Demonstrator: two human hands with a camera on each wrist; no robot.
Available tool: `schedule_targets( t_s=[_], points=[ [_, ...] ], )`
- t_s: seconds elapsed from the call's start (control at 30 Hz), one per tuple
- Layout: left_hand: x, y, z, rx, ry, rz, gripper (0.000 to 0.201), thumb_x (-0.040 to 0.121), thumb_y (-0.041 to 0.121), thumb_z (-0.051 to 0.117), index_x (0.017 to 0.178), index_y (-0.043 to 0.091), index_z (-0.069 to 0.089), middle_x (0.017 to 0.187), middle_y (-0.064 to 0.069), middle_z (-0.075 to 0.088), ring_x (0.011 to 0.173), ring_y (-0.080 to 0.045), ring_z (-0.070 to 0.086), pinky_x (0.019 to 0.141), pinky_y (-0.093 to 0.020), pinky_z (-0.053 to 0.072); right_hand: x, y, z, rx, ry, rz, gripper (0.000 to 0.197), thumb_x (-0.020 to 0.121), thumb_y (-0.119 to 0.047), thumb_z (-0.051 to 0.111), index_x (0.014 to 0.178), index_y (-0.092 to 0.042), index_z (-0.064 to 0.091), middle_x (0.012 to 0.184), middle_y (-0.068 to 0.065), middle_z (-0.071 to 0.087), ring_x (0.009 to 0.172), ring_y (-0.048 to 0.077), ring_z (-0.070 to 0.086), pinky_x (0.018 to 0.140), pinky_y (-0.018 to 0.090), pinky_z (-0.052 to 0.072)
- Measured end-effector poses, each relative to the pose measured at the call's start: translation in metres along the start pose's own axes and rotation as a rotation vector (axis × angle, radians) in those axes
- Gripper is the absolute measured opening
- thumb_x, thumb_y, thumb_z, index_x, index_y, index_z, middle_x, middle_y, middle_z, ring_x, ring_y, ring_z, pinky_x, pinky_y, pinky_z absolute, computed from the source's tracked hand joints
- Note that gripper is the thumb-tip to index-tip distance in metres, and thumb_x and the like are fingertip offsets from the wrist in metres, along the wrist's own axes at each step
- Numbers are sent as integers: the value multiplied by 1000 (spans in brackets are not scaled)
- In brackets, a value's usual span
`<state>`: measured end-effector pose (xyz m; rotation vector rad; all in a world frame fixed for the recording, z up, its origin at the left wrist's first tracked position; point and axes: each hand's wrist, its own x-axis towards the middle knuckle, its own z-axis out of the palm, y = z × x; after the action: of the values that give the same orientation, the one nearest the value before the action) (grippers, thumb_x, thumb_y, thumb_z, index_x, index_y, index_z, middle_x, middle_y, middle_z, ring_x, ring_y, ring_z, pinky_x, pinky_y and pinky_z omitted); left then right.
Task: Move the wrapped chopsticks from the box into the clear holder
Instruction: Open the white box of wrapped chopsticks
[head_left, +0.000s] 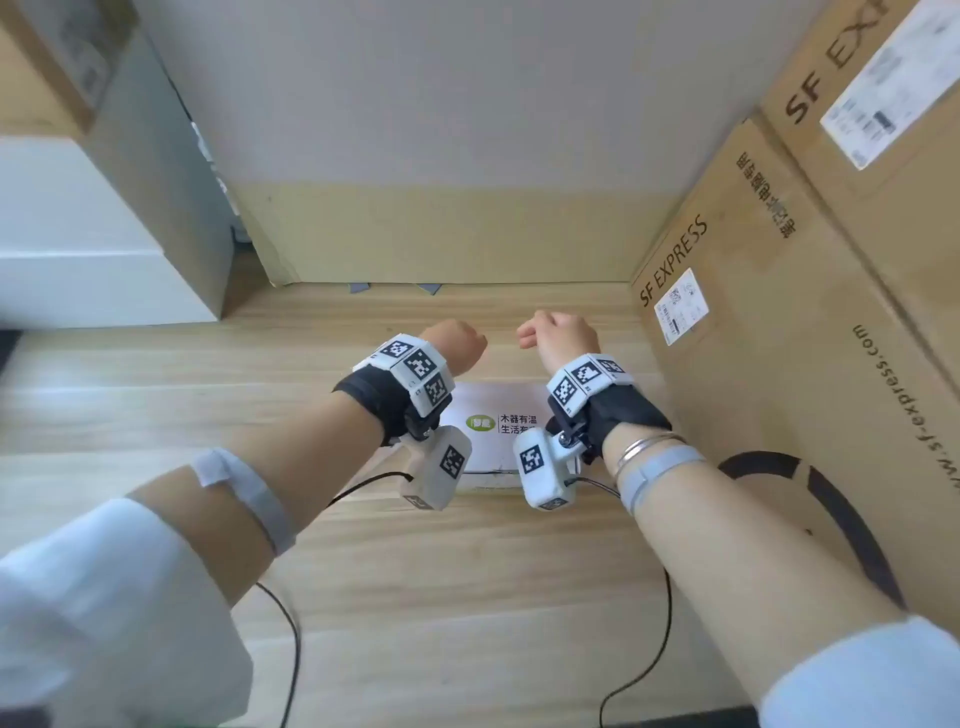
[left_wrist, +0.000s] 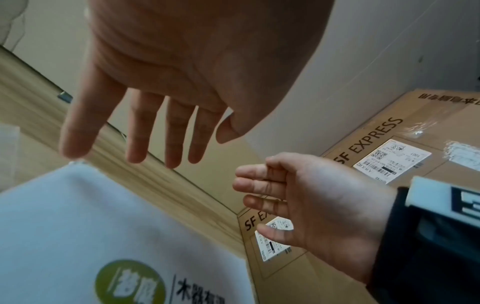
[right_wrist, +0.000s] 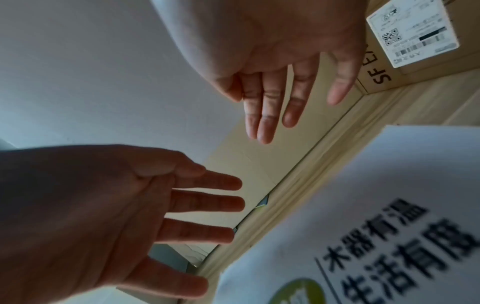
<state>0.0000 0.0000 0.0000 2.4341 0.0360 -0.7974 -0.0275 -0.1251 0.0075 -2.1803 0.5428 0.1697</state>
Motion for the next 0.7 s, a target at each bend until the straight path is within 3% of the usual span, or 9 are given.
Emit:
schedule_targets(
  t_s=[0.07, 0.13, 0.2, 0.3, 0.37, 0.43, 0.53, 0.63, 0.7],
  points=[
    [1, -3, 4, 8, -29, -2, 33, 96, 18, 33, 104, -1, 59, 105, -13, 62, 96, -27, 54, 81, -33, 44, -1, 5, 2, -4, -8, 29, 38, 93, -19, 35, 92, -11, 72, 97, 5, 74, 80, 16, 58, 61, 21, 40],
    [1, -5, 11, 33, -43, -22, 23, 97, 18, 32, 92, 5, 51, 82, -7, 53, 88, -23, 47, 60, -26, 36, -1, 15, 8, -33, -40, 37, 38, 93, -19, 35, 91, -10, 72, 98, 6, 74, 89, 21, 64, 74, 24, 45],
    [0, -6, 16, 51, -44, -23, 19, 97, 18, 31, 90, 9, 45, 74, -3, 46, 87, -21, 43, 54, -23, 29, -2, 23, 15, -68, -72, 45, 38, 93, -18, 35, 90, -10, 72, 100, 7, 73, 96, 25, 65, 82, 27, 48],
    [2, -9, 18, 51, -61, 17, 19, 97, 18, 34, 93, 11, 51, 93, -5, 49, 90, -18, 42, 66, -26, 35, -1, 31, 19, -90, -84, 44, 37, 93, -18, 36, 91, -10, 72, 102, 8, 73, 98, 26, 64, 85, 30, 48],
    [2, -8, 19, 34, -61, 31, 30, 96, 16, 35, 107, 5, 61, 105, -9, 56, 91, -17, 44, 75, -25, 36, -1, 35, 22, -93, -91, 41, 37, 93, -19, 35, 92, -11, 72, 103, 8, 73, 99, 26, 64, 86, 30, 48],
    [0, -6, 19, 35, -45, 29, 36, 96, 14, 33, 119, 3, 59, 121, -13, 61, 92, -21, 50, 77, -27, 37, 1, 36, 24, -100, -92, 32, 38, 93, -19, 35, 93, -12, 72, 105, 6, 72, 99, 24, 64, 83, 28, 46],
    [-2, -5, 18, -26, -6, 38, 35, 93, 14, 37, 120, 9, 59, 125, -10, 61, 104, -26, 58, 80, -29, 42, 7, 35, 22, -82, -81, 16, 38, 94, -19, 35, 94, -12, 72, 107, 5, 72, 99, 23, 64, 81, 25, 45],
    [0, -10, 15, -43, 0, 67, 34, 90, 11, 43, 121, 14, 57, 125, -8, 60, 105, -25, 58, 77, -27, 41, 14, 32, 15, -48, -63, 9, 37, 93, -17, 36, 95, -11, 72, 107, 3, 72, 99, 21, 63, 76, 20, 42],
    [1, -14, 14, 17, -36, 122, 36, 89, 13, 49, 124, 17, 54, 129, -6, 57, 112, -24, 56, 82, -27, 42, 16, 33, 12, -56, -68, 7, 35, 92, -17, 38, 96, -12, 72, 107, 4, 71, 99, 22, 64, 75, 21, 42]
  ],
)
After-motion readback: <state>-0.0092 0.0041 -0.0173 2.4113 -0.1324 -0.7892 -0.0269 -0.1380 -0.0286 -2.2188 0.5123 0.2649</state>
